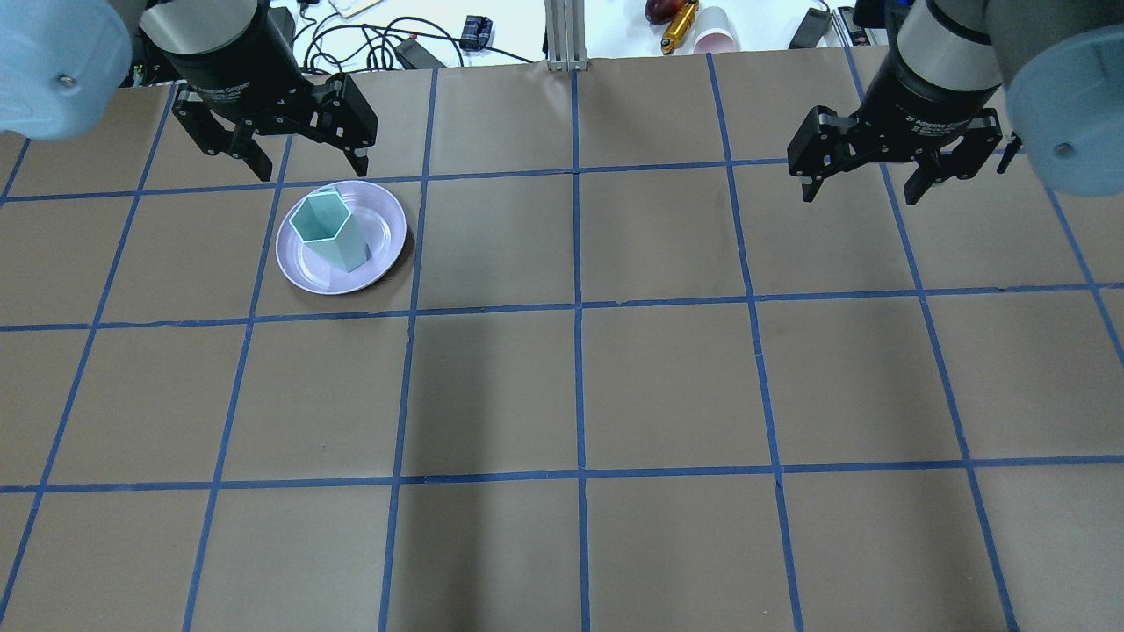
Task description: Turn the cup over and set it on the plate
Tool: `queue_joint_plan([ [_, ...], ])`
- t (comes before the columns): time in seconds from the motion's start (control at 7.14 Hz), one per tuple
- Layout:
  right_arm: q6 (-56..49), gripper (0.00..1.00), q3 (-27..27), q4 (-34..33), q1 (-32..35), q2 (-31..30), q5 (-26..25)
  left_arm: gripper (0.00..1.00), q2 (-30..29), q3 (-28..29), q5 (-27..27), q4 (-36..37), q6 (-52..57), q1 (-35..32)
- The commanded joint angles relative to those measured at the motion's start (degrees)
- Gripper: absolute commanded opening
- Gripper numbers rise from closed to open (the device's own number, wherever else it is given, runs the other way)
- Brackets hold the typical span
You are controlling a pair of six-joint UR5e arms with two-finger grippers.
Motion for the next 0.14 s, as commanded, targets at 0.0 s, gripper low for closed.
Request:
queue_joint_plan([
  [0.0, 0.00, 1.00, 0.00, 0.00, 0.00, -0.08, -0.08, 1.00, 0.06, 0.04, 0.02, 0.00, 0.00, 0.01],
])
